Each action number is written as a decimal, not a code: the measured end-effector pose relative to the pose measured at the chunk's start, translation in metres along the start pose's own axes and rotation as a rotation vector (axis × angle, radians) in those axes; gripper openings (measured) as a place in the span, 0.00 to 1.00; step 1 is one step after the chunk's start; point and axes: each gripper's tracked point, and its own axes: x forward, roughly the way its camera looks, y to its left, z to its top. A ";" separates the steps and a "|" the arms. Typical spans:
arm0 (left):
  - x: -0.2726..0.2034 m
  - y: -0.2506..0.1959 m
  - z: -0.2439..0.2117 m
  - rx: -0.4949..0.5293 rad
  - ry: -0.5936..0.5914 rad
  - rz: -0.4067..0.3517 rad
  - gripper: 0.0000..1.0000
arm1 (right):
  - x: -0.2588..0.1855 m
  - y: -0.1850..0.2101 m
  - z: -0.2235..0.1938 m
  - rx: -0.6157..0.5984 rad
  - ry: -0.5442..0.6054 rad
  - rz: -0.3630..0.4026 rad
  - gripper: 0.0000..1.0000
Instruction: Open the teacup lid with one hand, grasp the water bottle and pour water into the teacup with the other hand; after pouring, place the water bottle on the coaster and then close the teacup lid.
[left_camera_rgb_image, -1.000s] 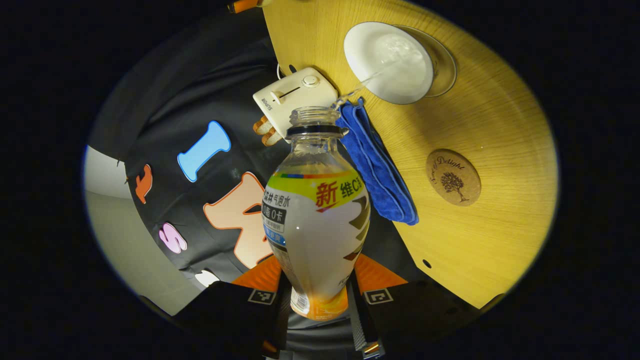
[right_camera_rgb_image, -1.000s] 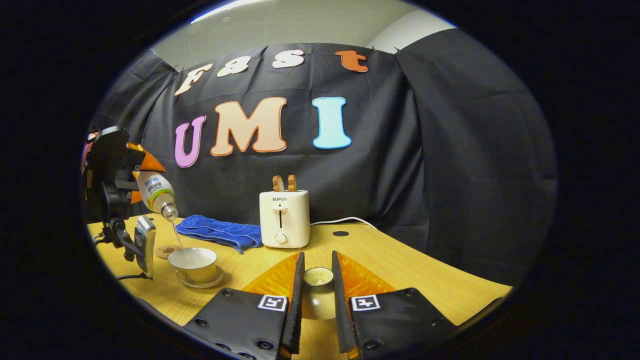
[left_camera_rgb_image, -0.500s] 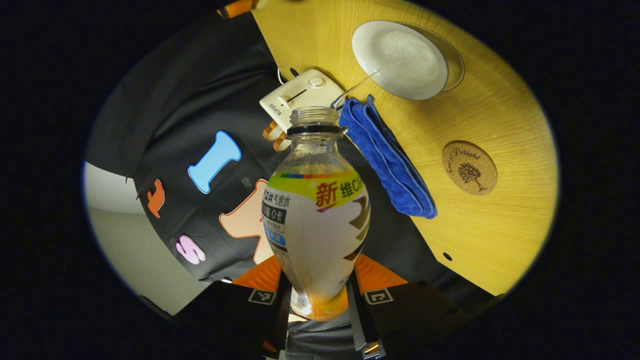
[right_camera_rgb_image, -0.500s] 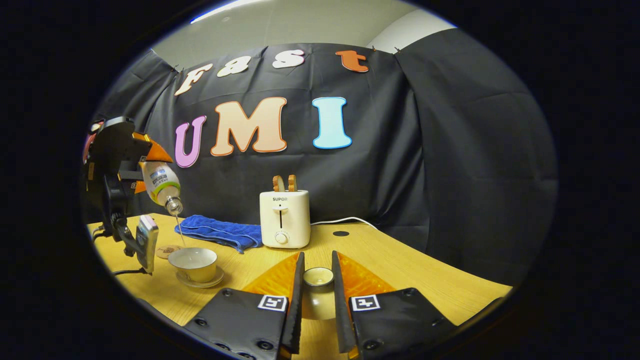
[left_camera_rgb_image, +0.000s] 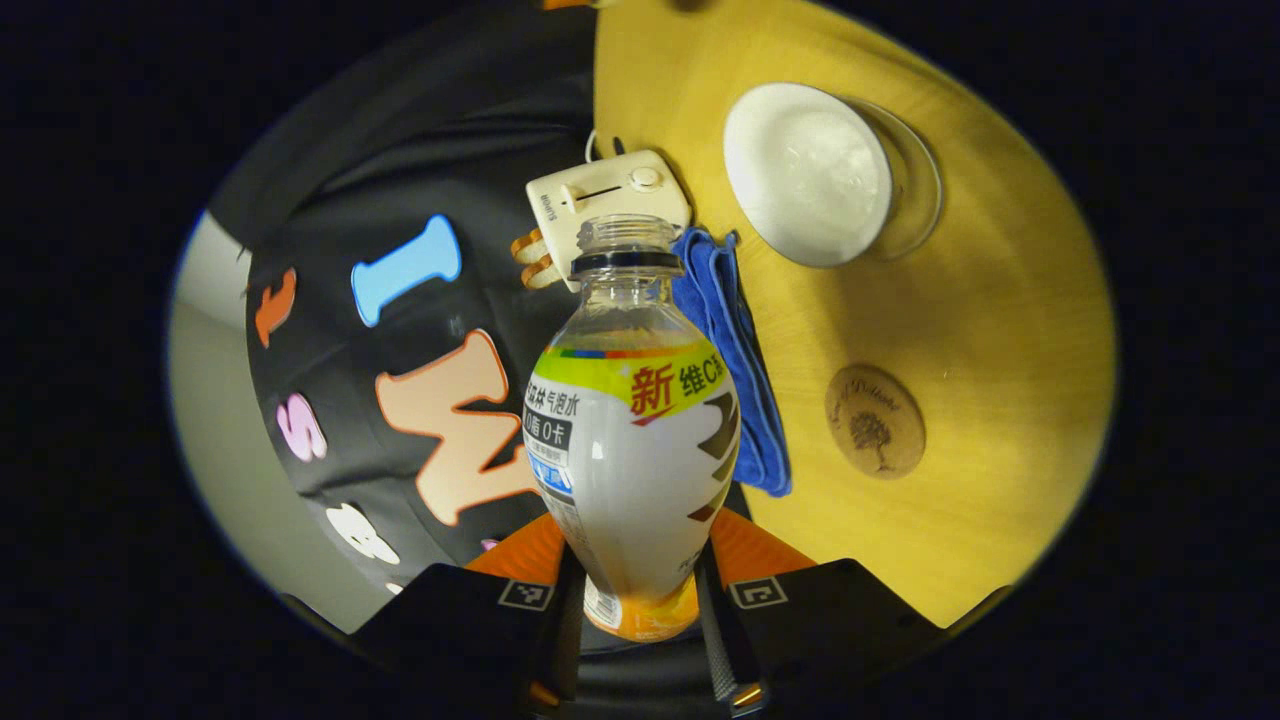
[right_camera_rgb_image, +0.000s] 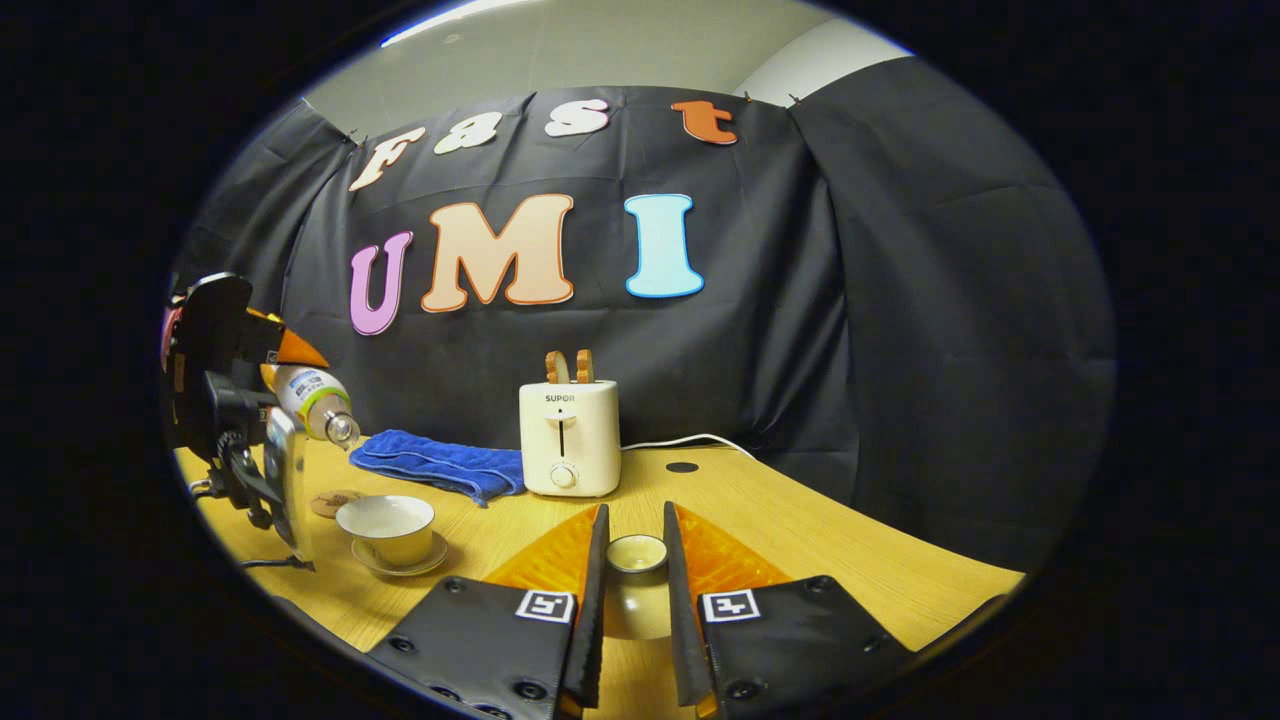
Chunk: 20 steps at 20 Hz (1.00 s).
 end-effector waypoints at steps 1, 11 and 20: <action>-0.002 -0.003 -0.003 -0.088 -0.003 -0.016 0.46 | 0.000 0.000 0.000 0.000 0.000 0.000 0.32; -0.005 0.007 -0.026 -0.967 -0.073 0.012 0.48 | 0.000 0.000 -0.001 0.000 0.000 -0.001 0.32; 0.028 -0.006 -0.007 -1.638 -0.178 0.055 0.48 | -0.001 -0.002 -0.001 0.000 -0.002 -0.003 0.31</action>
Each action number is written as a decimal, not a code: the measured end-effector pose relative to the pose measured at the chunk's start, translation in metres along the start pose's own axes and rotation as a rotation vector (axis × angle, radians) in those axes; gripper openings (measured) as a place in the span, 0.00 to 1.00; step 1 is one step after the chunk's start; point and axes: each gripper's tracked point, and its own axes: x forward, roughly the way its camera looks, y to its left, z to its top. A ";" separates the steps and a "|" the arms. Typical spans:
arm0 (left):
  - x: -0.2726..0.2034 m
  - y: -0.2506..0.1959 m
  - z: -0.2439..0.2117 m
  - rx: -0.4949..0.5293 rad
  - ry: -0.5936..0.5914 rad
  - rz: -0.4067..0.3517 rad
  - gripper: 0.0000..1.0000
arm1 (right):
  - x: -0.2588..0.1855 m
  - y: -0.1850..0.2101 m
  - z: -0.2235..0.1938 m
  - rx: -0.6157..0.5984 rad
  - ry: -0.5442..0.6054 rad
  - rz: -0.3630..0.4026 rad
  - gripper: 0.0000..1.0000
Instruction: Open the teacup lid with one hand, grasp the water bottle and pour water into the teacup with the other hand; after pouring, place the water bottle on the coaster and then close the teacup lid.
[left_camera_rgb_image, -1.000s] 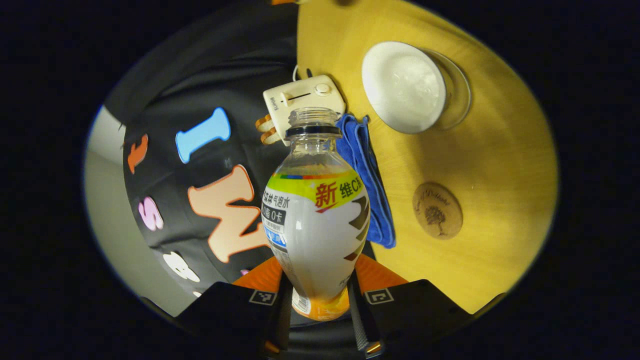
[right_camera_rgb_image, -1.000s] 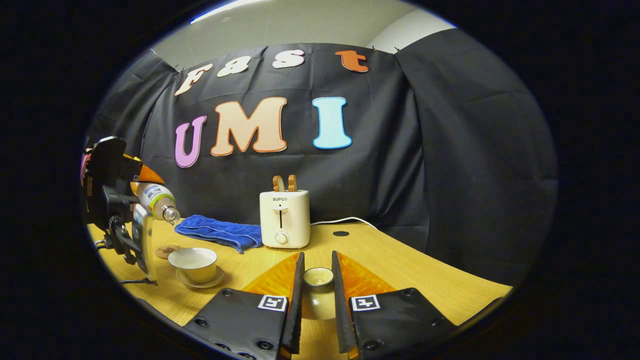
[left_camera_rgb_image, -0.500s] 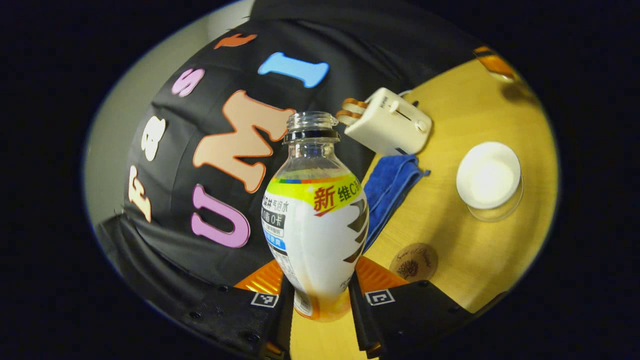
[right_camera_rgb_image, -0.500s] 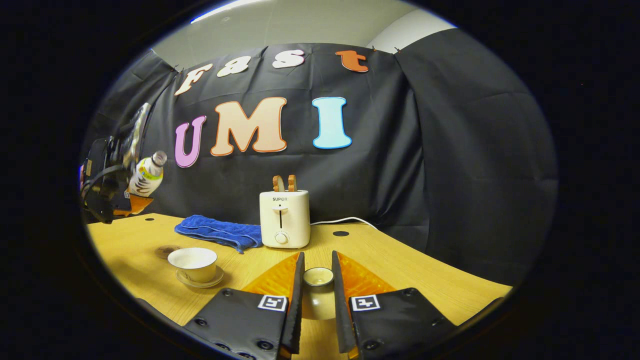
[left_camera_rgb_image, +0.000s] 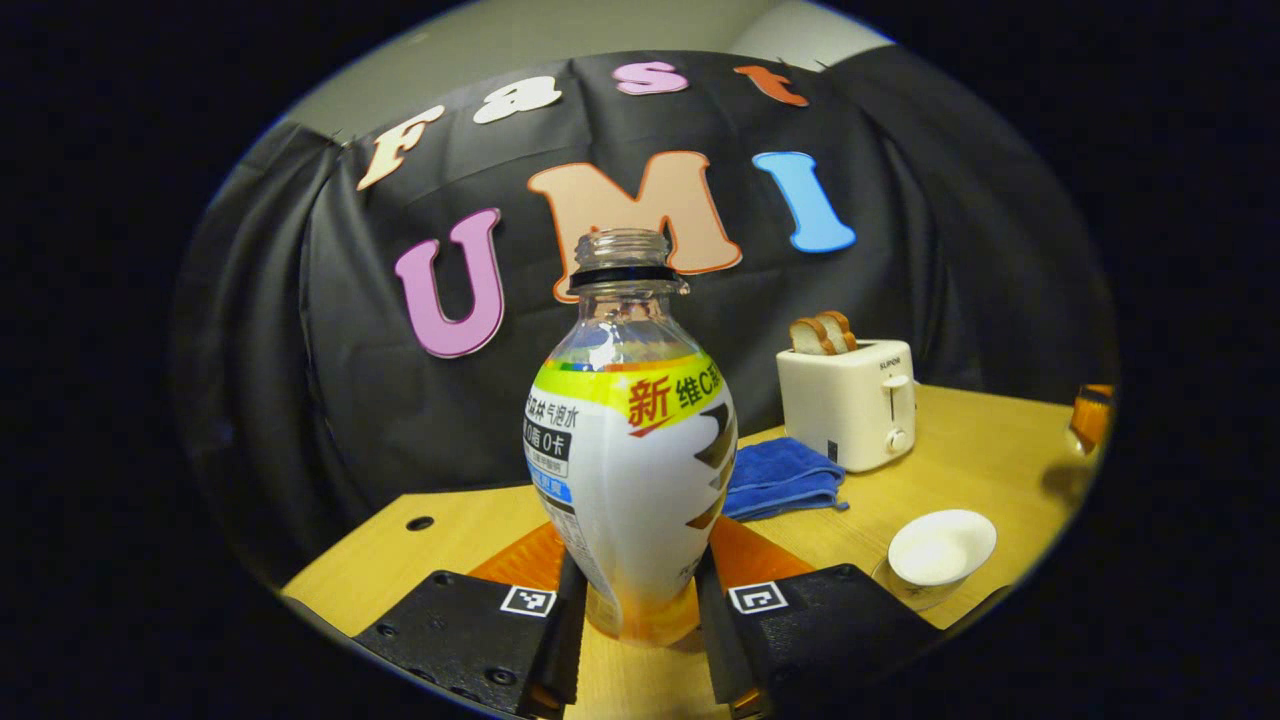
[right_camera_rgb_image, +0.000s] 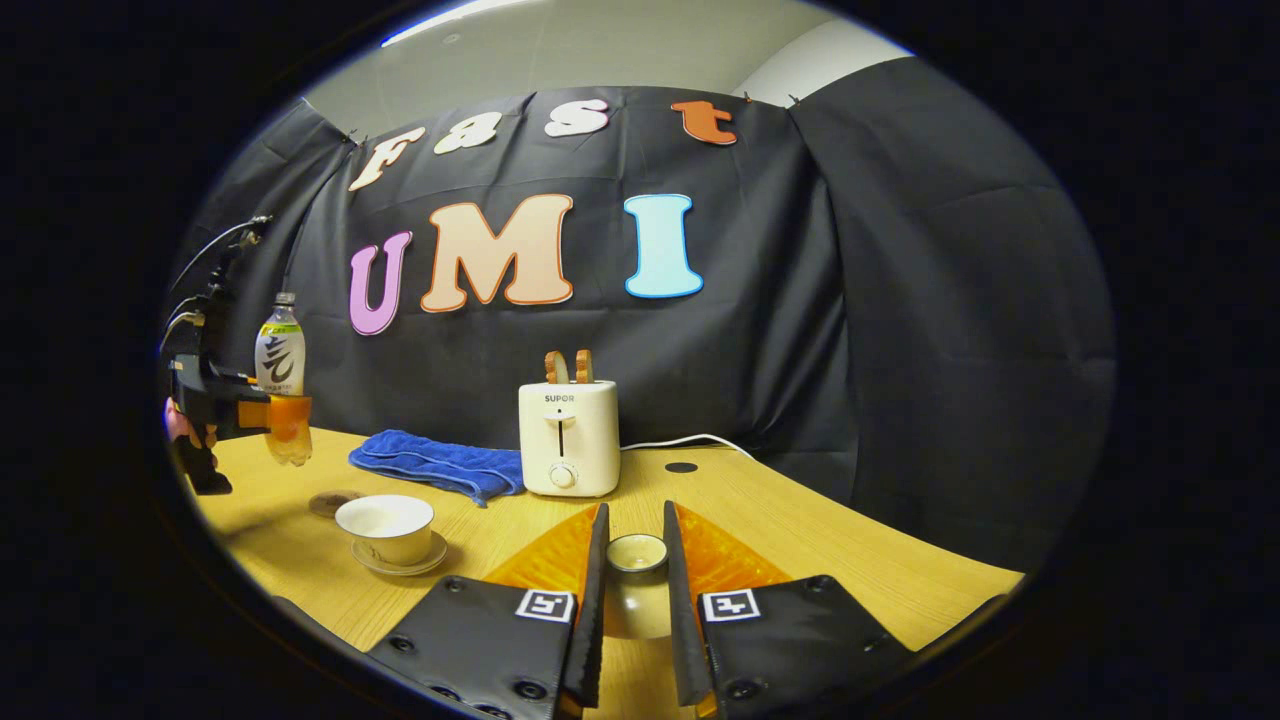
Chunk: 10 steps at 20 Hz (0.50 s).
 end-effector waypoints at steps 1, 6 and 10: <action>0.002 -0.001 -0.003 -0.031 0.004 -0.002 0.47 | 0.001 0.000 0.001 0.000 0.000 -0.001 0.32; 0.008 -0.005 -0.009 -0.102 0.013 -0.012 0.48 | 0.001 0.000 0.001 -0.001 0.001 -0.008 0.32; 0.012 -0.008 -0.022 -0.127 0.042 -0.042 0.49 | 0.000 -0.001 0.000 -0.001 0.001 -0.009 0.32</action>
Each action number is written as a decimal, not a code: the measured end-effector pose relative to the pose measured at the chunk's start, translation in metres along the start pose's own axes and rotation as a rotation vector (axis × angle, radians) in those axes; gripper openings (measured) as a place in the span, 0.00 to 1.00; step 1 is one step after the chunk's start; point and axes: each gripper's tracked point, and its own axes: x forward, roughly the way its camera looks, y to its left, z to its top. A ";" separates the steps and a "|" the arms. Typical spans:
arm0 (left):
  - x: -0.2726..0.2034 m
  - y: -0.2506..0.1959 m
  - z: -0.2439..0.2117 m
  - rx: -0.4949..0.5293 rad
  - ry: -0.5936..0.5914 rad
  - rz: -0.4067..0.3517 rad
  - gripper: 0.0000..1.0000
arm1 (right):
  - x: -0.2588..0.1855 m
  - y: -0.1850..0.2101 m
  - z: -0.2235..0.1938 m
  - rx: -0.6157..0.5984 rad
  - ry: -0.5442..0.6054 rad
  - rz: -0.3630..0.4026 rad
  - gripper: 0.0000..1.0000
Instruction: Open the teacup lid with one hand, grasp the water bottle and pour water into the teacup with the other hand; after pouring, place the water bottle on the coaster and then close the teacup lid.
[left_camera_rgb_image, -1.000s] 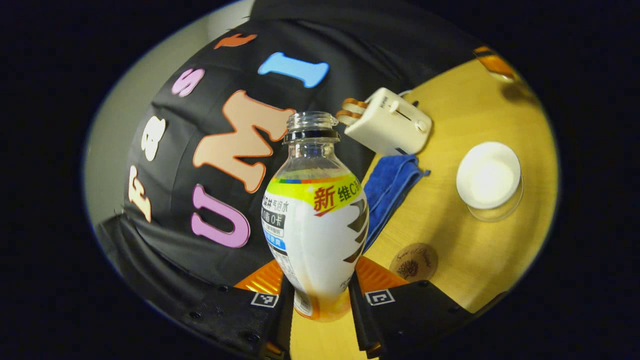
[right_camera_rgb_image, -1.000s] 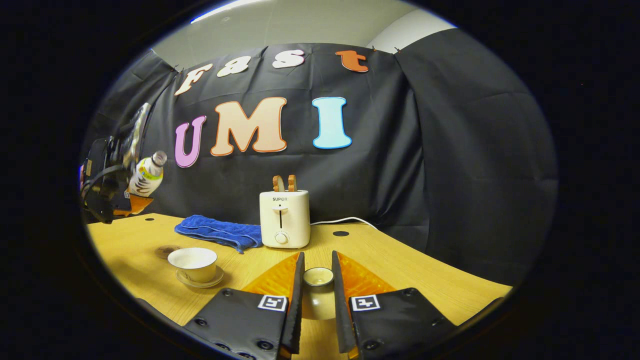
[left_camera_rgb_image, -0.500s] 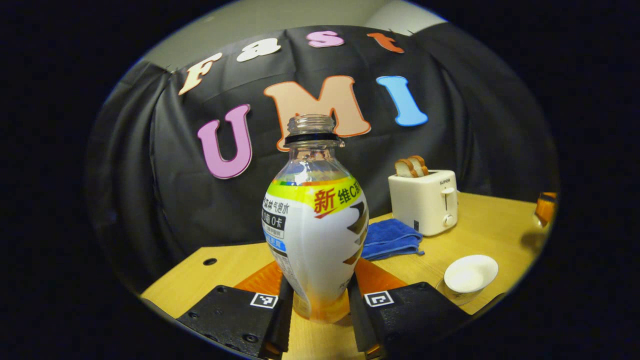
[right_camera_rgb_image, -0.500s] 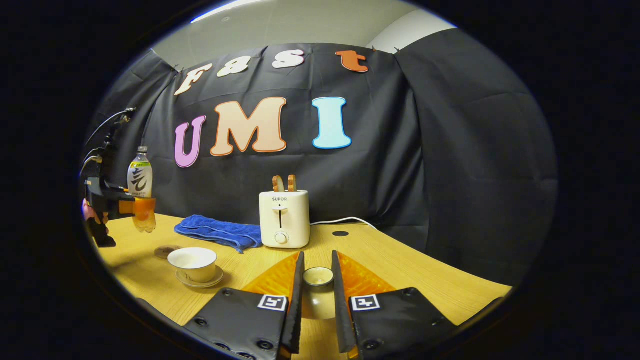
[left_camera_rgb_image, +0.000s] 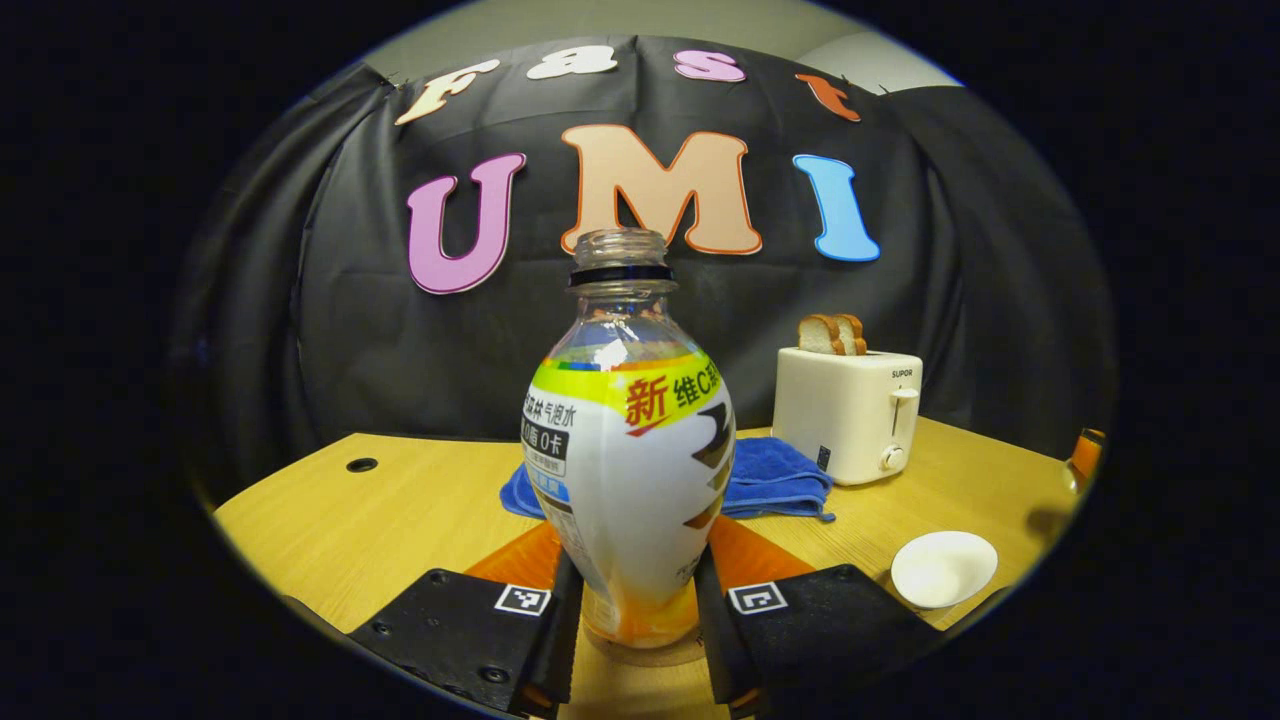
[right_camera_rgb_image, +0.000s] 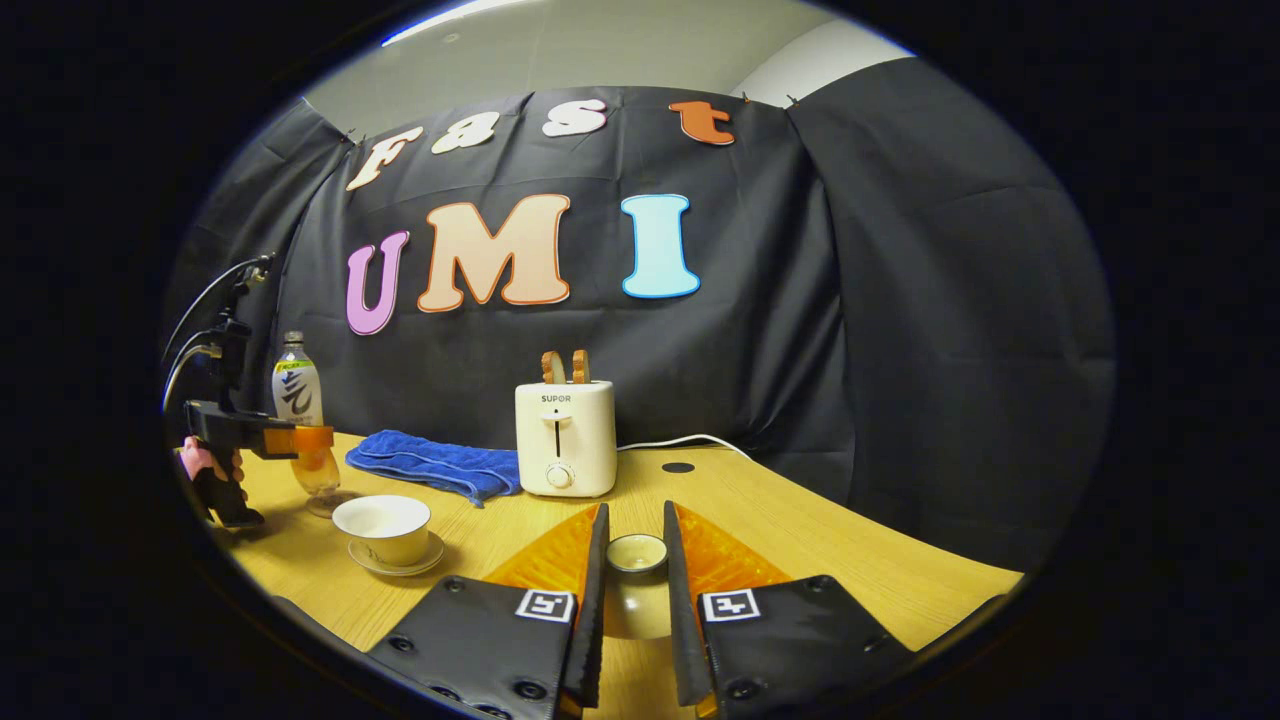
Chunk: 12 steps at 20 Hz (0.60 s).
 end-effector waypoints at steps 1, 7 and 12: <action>0.001 0.000 -0.002 -0.006 -0.002 0.001 0.49 | 0.000 0.000 0.000 0.000 0.000 0.000 0.34; 0.005 -0.001 -0.015 -0.005 0.025 -0.017 0.54 | 0.001 0.000 0.001 -0.001 0.000 -0.003 0.32; 0.004 -0.001 -0.015 -0.006 0.025 -0.029 0.60 | 0.001 -0.001 0.001 -0.001 0.000 -0.005 0.34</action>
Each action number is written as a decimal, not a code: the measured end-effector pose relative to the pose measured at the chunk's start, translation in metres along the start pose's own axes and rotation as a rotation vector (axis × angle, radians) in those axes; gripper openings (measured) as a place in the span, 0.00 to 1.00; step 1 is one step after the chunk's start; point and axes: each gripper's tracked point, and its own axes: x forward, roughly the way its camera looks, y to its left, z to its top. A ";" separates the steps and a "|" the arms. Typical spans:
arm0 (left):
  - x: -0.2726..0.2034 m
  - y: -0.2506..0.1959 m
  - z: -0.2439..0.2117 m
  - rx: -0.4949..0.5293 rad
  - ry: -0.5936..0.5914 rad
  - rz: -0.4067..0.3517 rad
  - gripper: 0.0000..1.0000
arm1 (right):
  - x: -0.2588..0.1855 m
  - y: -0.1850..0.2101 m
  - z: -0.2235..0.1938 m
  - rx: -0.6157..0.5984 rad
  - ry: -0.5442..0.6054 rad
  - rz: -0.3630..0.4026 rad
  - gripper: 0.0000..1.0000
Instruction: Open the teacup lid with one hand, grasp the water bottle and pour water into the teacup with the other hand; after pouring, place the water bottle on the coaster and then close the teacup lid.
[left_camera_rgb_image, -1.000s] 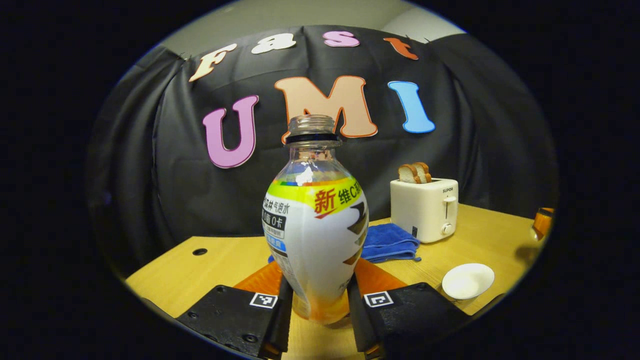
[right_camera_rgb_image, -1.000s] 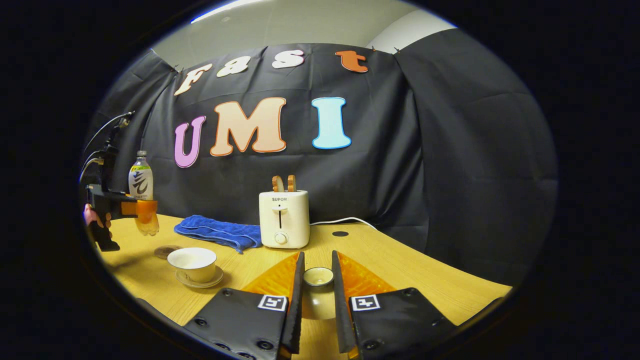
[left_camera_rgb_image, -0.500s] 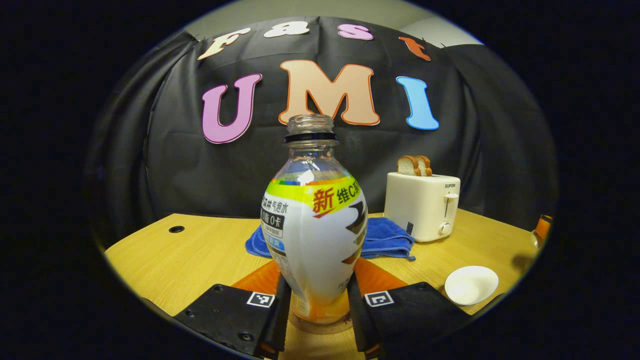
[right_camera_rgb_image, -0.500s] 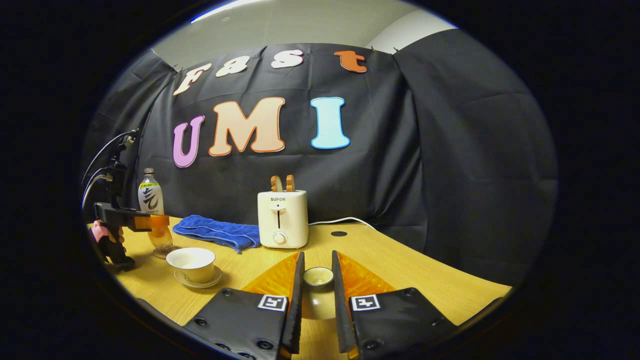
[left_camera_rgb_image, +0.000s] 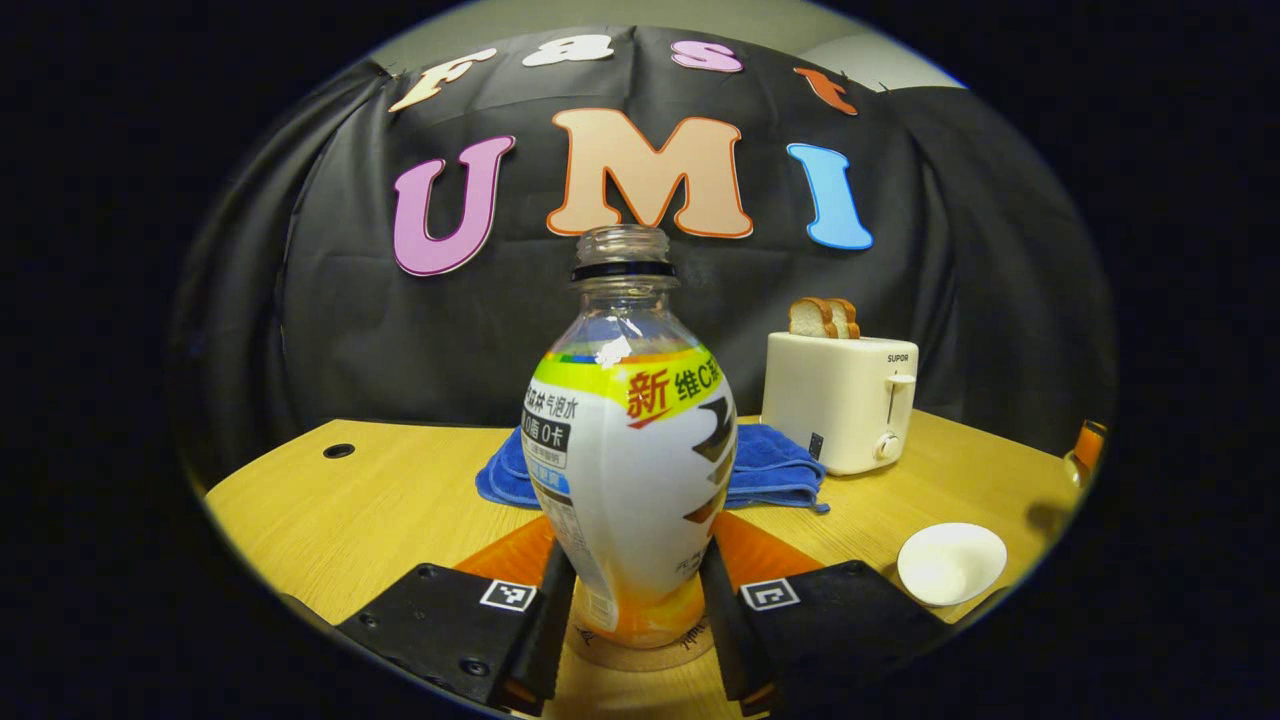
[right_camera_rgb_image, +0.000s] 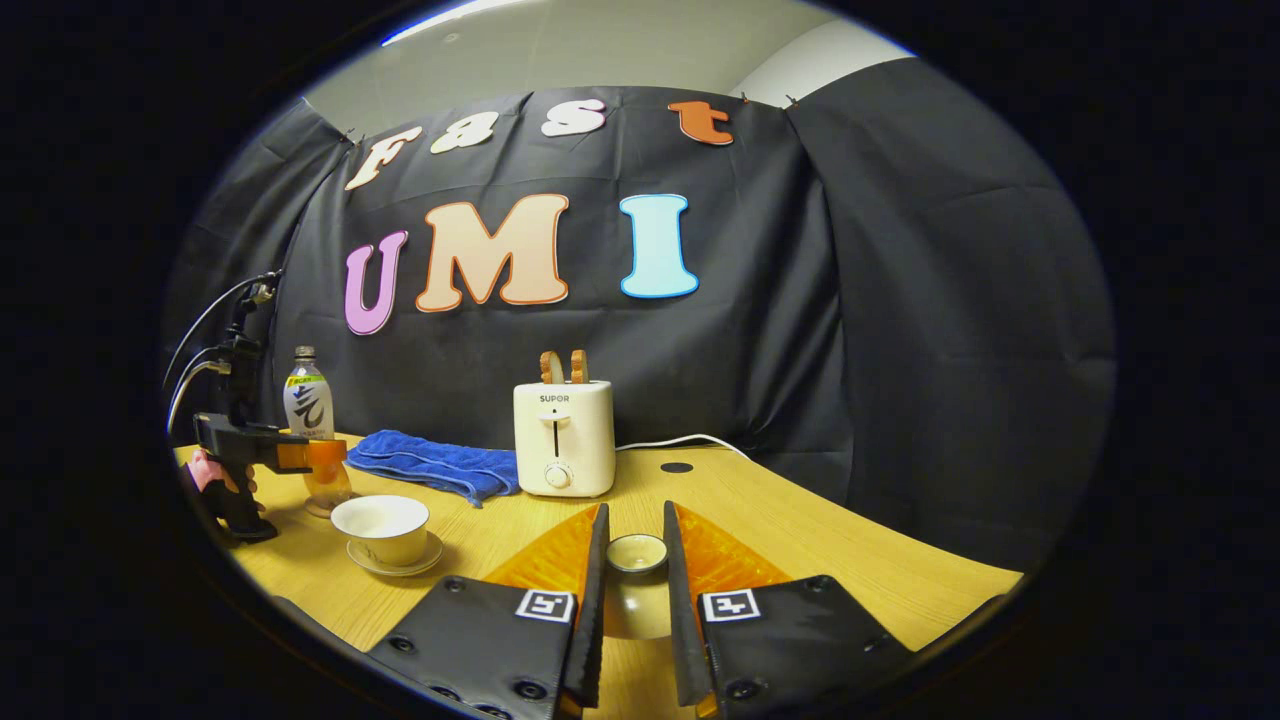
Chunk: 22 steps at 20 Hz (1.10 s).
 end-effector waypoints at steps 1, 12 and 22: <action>0.000 -0.001 0.000 -0.001 0.001 -0.002 0.61 | 0.000 0.000 0.000 0.000 0.000 0.000 0.34; -0.005 0.002 0.000 -0.042 -0.020 -0.011 0.99 | -0.001 -0.001 0.000 0.000 0.000 -0.002 0.34; -0.050 -0.009 0.012 0.029 -0.140 -0.034 0.99 | -0.001 -0.001 0.000 -0.001 -0.002 -0.002 0.31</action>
